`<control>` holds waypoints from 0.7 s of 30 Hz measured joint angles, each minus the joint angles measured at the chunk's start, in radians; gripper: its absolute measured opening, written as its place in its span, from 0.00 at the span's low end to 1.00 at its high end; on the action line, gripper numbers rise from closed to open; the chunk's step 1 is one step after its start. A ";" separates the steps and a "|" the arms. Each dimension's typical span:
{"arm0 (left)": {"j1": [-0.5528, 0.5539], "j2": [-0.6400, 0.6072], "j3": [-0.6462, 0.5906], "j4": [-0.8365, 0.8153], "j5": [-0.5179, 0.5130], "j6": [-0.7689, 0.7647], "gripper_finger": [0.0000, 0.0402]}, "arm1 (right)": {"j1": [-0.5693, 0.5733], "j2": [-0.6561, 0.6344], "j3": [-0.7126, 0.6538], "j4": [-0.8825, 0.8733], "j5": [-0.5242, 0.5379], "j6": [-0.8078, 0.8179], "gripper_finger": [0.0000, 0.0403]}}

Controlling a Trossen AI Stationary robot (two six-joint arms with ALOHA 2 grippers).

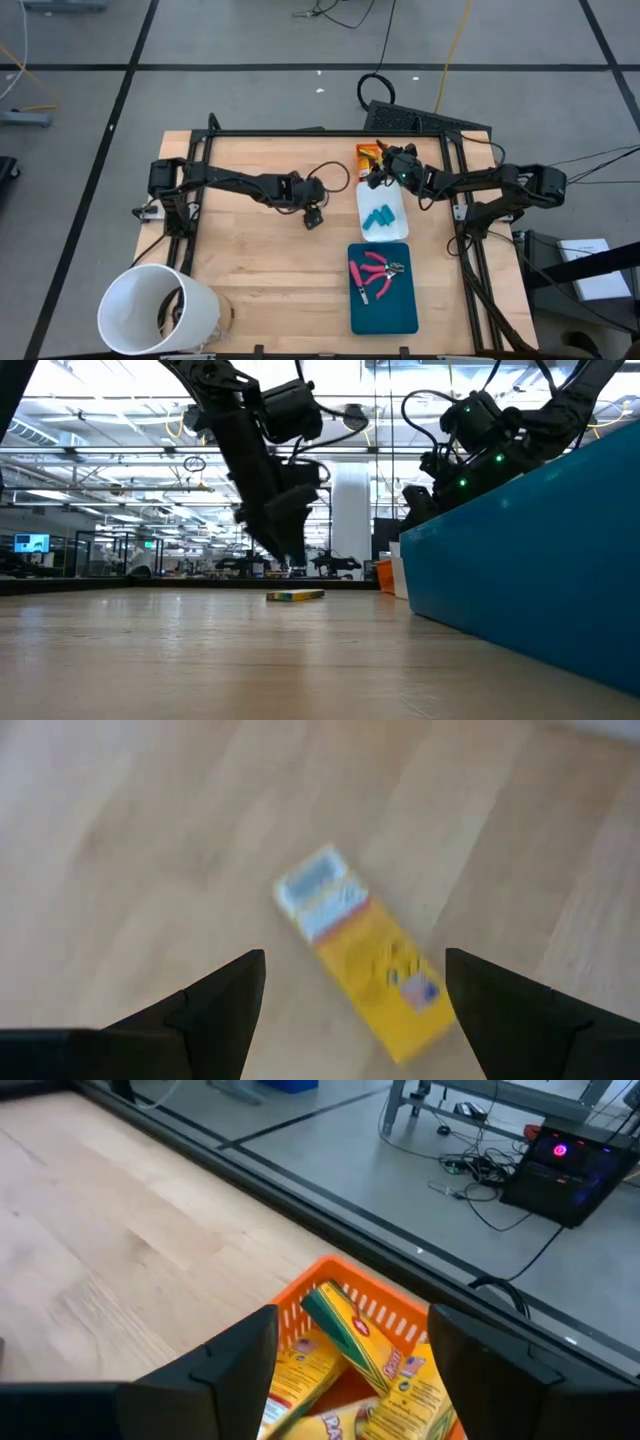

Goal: Pick & Place School Supplies
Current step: Put the yellow crayon box into the orange bin

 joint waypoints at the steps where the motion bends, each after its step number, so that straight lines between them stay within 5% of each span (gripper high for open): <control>1: -0.007 0.000 0.000 -0.029 0.000 -0.047 0.77 | 0.000 -0.002 0.000 -0.004 0.000 0.000 0.62; 21: -0.066 0.130 0.002 -0.038 -0.085 -0.363 0.77 | 0.006 -0.021 0.000 0.005 -0.074 0.002 0.62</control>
